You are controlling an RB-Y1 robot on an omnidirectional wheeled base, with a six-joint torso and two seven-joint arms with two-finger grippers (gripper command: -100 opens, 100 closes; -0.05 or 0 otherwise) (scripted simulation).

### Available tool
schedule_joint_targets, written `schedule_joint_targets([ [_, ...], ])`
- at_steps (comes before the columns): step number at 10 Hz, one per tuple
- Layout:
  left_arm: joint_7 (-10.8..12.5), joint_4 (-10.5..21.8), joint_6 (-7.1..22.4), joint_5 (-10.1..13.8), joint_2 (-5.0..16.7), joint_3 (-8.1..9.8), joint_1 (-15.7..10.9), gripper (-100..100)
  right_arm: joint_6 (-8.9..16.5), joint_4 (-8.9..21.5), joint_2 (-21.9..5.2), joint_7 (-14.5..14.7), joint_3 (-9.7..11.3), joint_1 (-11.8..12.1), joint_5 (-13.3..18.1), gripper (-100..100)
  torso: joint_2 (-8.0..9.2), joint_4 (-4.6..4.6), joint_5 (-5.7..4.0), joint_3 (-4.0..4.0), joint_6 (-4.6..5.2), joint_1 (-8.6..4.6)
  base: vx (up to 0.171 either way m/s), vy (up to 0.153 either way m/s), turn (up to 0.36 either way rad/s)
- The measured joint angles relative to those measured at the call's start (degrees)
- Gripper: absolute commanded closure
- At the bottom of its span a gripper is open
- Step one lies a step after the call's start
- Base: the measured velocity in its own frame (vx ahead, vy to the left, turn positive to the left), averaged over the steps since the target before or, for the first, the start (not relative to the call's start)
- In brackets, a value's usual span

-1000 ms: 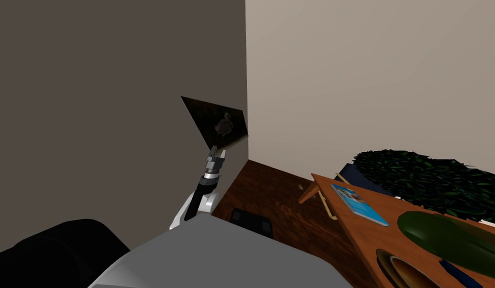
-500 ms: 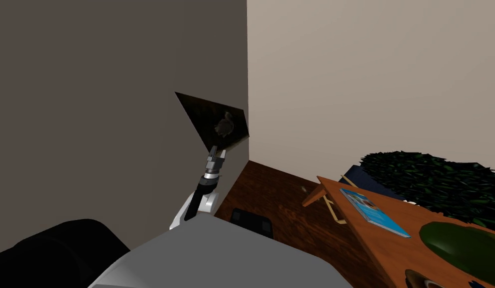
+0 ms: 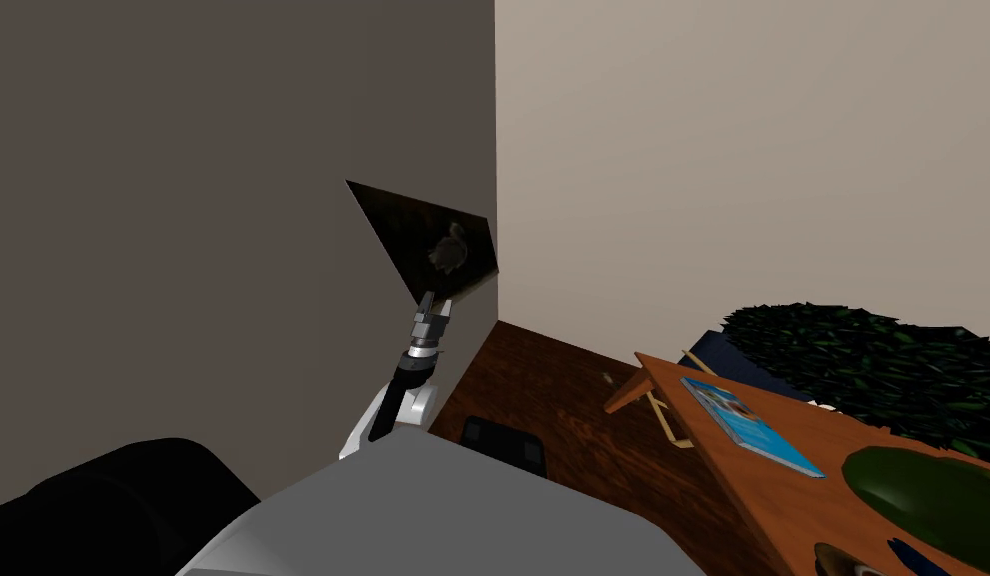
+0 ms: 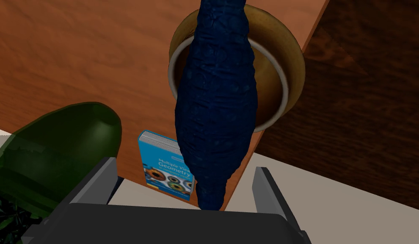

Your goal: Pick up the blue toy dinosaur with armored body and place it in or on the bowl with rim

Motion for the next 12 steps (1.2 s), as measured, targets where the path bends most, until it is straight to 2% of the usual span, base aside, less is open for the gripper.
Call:
schedule_joint_targets([
  [1,0.0,0.0,0.0,0.0,0.0,0.0,0.0,0,0.0,0.0,0.0,0.0,0.0,0.0,0.0,-100,0.0,0.0,0.0,0.0,0.0,0.0,0.014,-0.022,-0.151],
  [2,0.0,0.0,0.0,0.0,0.0,0.01,0.0,0,-0.4,0.5,-0.1,-0.2,0.7,-1.8,0.9,-100,-0.03,0.0,-0.01,-0.01,0.03,-0.07,0.019,-0.02,-0.099],
  [4,0.0,0.0,0.0,0.0,0.0,0.0,0.0,0,0.4,-2.1,-1.1,-1.8,0.9,-0.8,1.2,-100,-0.04,-0.01,-0.01,-0.02,-0.01,-0.04,0.011,-0.017,-0.078],
  [5,0.0,0.0,0.0,0.0,0.0,0.01,0.0,0,0.5,-2.9,-1.6,-2.6,1.4,-1.4,1.8,-100,-0.03,-0.01,-0.01,-0.02,0.04,-0.09,0.016,-0.017,-0.086],
  [8,0.0,0.0,0.0,0.0,0.0,0.0,0.0,0,1.9,-7.2,-3.4,-5.7,2.6,-1.6,3.3,-100,-0.07,-0.02,-0.02,-0.04,-0.01,-0.07,0.025,-0.023,-0.129],
  [9,0.0,0.0,0.0,0.0,0.0,0.01,0.0,0,2.6,-9.6,-4.6,-7.2,3.1,-1.2,3.9,-100,-0.08,-0.02,-0.01,-0.04,0.03,-0.1,0.021,-0.023,-0.085],
  [10,0.0,0.0,0.0,0.0,0.0,0.0,0.0,0,2.5,-9.6,-4.6,-8.0,3.8,-2.6,4.7,-100,-0.07,-0.02,-0.03,-0.04,-0.02,-0.09,0.021,-0.028,-0.142],
  [12,0.0,0.0,0.0,0.0,0.0,0.0,0.0,0,3.6,-13.8,-6.7,-11.0,4.8,-2.1,5.7,-100,-0.05,-0.01,-0.03,-0.03,-0.02,-0.08,0.021,-0.019,-0.121],
])
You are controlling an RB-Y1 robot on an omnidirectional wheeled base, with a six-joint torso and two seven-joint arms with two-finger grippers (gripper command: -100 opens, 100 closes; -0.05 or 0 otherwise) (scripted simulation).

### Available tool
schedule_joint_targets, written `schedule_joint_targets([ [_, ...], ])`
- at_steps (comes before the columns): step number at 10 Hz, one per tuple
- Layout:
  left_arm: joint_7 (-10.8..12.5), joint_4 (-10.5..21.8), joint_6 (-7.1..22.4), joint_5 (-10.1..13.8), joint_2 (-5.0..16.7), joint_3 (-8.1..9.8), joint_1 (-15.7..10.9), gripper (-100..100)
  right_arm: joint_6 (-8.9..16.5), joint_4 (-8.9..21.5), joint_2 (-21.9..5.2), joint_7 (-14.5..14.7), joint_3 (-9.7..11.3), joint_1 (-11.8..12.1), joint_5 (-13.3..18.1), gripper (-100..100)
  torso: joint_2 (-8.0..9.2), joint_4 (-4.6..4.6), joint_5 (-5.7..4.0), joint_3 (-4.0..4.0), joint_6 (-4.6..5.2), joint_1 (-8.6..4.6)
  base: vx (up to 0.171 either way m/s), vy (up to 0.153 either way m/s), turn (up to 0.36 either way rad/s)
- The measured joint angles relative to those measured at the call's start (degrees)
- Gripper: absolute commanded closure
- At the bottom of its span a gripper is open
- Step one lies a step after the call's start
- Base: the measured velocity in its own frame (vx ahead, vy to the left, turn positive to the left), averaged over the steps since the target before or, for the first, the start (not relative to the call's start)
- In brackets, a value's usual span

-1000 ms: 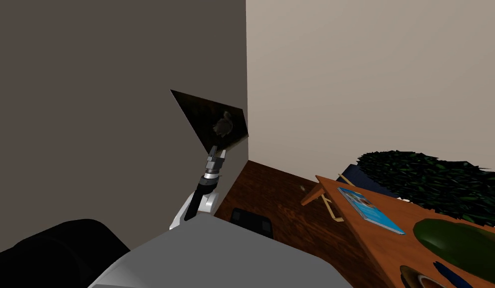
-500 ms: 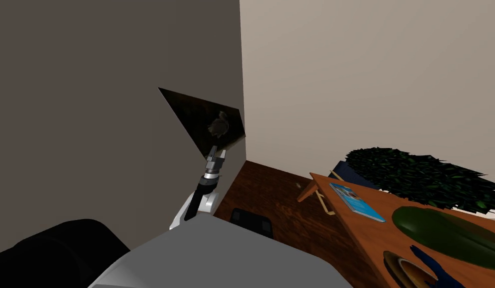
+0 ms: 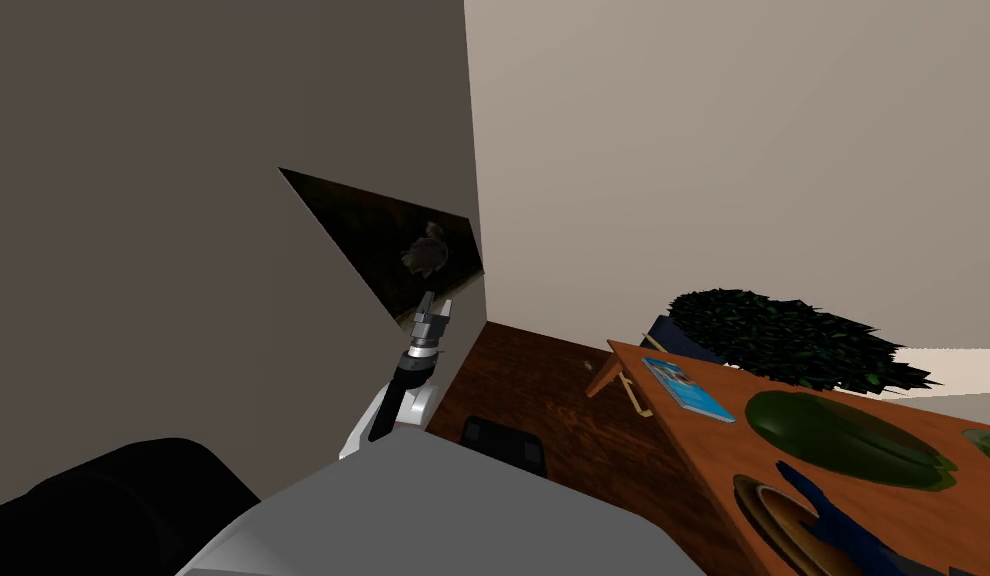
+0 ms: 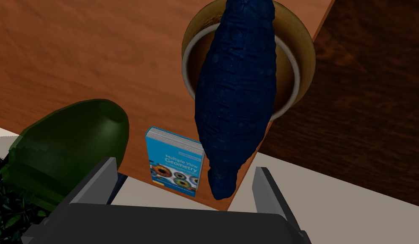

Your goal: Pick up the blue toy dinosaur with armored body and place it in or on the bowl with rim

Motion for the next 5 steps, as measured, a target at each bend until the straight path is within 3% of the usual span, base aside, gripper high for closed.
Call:
schedule_joint_targets([
  [2,0.0,0.0,0.0,0.0,0.0,0.0,0.0,0,-0.1,-1.4,-0.6,-1.4,1.0,-1.8,1.4,-100,0.0,0.0,0.0,0.0,0.0,0.02,0.023,-0.02,-0.115],
  [4,0.0,0.0,0.0,0.0,0.0,0.0,0.0,0,1.2,-4.9,-2.3,-3.8,1.7,-1.2,2.2,-100,0.0,0.0,0.0,0.0,0.0,-0.01,0.022,-0.023,-0.121],
  [5,0.0,0.0,0.0,0.0,0.0,0.0,0.0,0,1.3,-6.0,-2.7,-5.0,2.7,-2.6,3.4,-100,0.0,0.0,0.0,0.0,0.03,-0.02,0.021,-0.013,-0.07],
])
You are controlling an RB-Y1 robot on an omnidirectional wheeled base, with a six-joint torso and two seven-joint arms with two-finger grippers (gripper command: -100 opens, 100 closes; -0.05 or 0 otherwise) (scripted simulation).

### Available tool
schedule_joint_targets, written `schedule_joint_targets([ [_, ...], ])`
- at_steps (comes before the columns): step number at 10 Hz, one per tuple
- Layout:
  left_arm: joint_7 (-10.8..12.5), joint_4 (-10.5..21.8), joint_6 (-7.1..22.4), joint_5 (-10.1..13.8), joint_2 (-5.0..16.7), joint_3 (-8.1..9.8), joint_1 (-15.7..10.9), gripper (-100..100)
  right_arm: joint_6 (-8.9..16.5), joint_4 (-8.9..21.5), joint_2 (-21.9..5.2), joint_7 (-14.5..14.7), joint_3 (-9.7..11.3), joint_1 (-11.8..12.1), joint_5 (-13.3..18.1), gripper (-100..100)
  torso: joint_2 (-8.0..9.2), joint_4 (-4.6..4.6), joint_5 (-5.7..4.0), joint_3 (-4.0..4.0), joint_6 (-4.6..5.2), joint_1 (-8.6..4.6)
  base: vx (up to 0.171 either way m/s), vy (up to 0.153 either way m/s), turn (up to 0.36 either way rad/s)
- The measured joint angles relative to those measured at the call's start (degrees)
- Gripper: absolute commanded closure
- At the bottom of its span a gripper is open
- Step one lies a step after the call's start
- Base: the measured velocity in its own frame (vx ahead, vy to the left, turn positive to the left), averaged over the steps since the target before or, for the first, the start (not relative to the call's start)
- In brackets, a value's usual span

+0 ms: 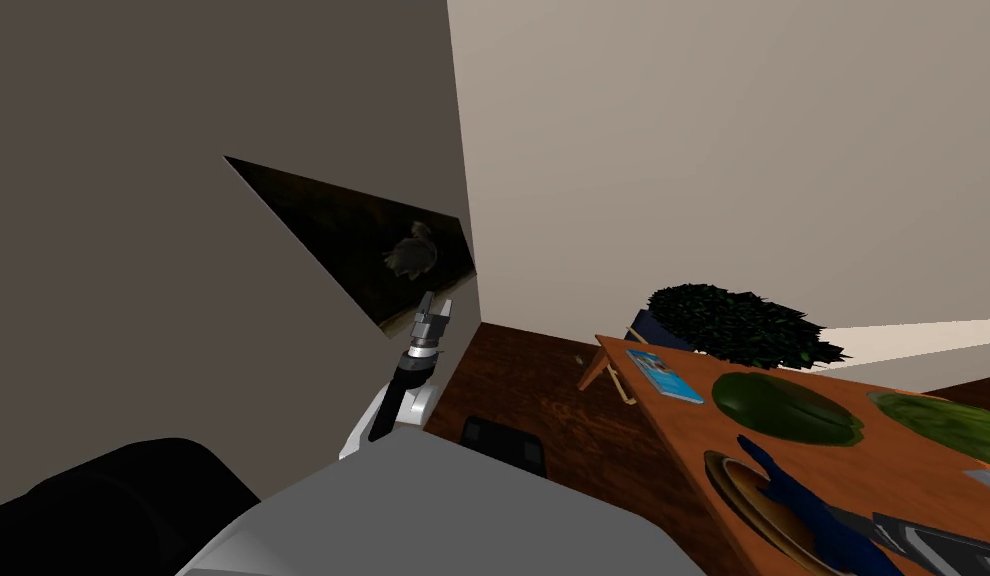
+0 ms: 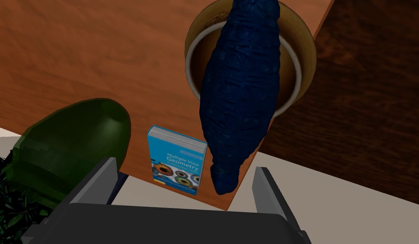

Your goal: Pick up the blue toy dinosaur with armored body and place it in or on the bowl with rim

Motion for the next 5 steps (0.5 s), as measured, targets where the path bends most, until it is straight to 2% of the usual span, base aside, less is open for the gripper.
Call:
schedule_joint_targets([
  [1,0.0,0.0,0.0,0.0,0.0,0.0,0.0,0,-0.2,-0.2,0.0,-0.6,0.5,-1.0,0.7,-100,0.0,0.0,0.0,0.0,-0.03,0.02,0.009,-0.005,0.02],
  [2,0.0,0.0,0.0,0.0,0.0,-0.01,0.0,0,0.3,-1.6,-0.6,-1.3,0.6,-0.2,0.6,-100,0.02,0.0,0.02,0.01,-0.04,0.06,0.018,-0.019,-0.177],
  [5,0.0,0.0,0.0,0.0,0.0,0.0,0.0,0,1.0,-4.6,-2.2,-4.2,2.1,-1.7,2.7,-100,0.01,0.0,0.0,0.0,0.01,0.0,0.023,-0.018,-0.102],
])
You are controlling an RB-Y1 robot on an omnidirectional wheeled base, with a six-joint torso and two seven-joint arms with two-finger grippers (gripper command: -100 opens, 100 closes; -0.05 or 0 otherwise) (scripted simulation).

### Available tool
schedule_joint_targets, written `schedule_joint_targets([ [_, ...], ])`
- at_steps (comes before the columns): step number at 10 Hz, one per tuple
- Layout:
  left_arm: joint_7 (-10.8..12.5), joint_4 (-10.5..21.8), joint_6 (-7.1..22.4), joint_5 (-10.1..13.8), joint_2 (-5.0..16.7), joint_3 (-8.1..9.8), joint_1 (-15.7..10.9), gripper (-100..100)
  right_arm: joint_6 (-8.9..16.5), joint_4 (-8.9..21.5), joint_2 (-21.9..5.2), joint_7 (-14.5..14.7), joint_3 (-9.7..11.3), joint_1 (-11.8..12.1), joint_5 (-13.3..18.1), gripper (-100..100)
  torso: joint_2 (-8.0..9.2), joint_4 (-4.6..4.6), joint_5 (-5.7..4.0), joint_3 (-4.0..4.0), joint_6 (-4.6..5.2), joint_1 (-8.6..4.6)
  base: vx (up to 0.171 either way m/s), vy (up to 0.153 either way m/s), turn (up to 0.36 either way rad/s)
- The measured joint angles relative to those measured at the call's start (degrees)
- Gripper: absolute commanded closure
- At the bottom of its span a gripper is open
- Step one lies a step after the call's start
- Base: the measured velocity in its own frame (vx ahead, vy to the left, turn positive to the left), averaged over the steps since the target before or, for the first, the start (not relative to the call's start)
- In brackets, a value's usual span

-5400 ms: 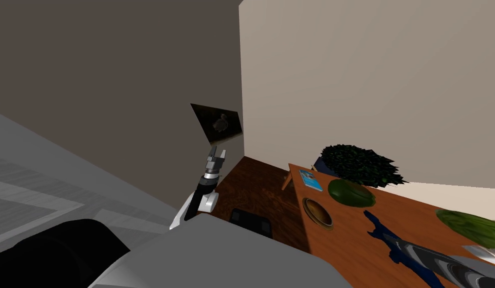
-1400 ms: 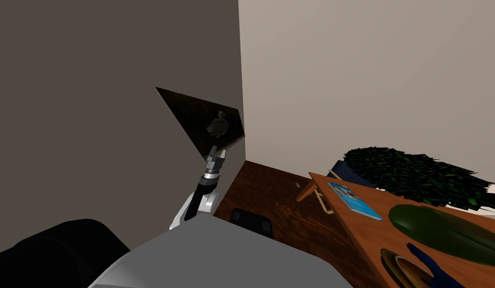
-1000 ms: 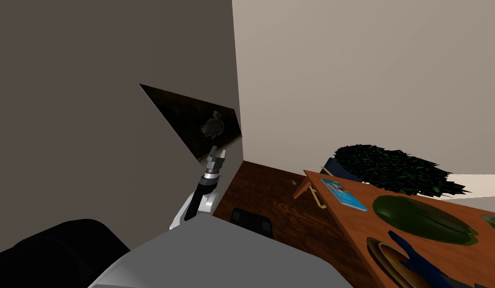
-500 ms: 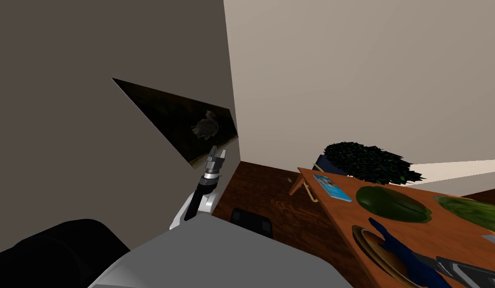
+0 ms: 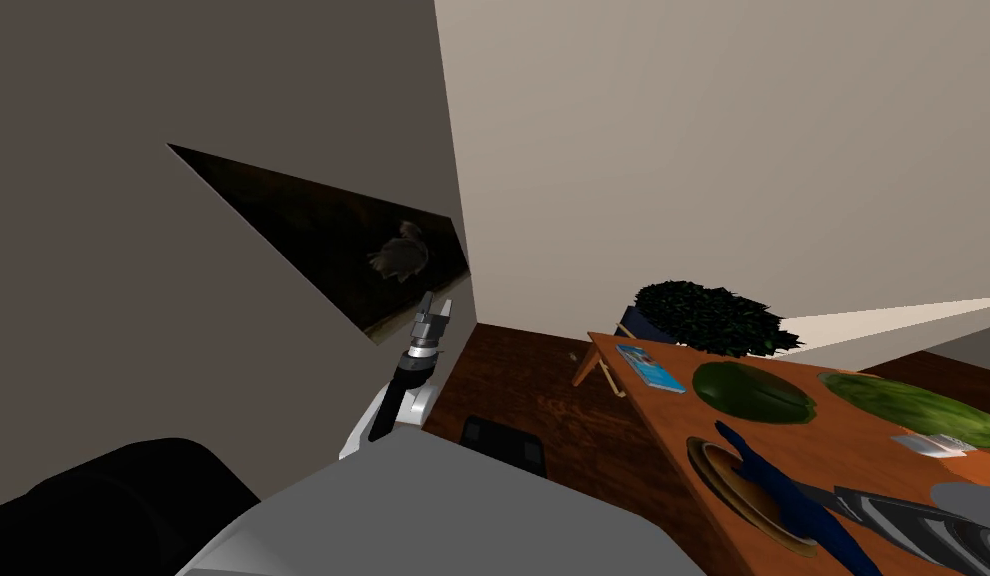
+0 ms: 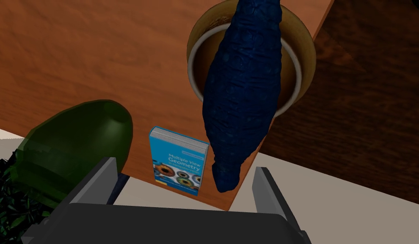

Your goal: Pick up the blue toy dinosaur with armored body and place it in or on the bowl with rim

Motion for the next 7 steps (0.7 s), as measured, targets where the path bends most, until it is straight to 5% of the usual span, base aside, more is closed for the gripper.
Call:
schedule_joint_targets([
  [1,0.0,0.0,0.0,0.0,0.0,0.0,0.0,0,0.6,-1.8,-0.8,-1.1,0.2,0.5,0.2,-100,0.0,0.0,0.0,0.0,-0.04,0.03,0.008,-0.004,0.0],
  [2,0.0,0.0,0.0,0.0,0.0,-0.01,0.0,0,0.7,-2.1,-0.9,-1.3,0.2,0.6,0.1,0,0.03,0.0,0.01,0.01,-0.04,0.06,0.0,0.0,0.0],
  [7,0.0,0.0,0.0,0.0,0.0,-0.01,0.0,0,0.7,-2.1,-0.9,-1.3,0.2,0.6,0.1,0,0.08,0.01,0.01,0.04,-0.04,0.08,0.0,0.0,0.0],
])
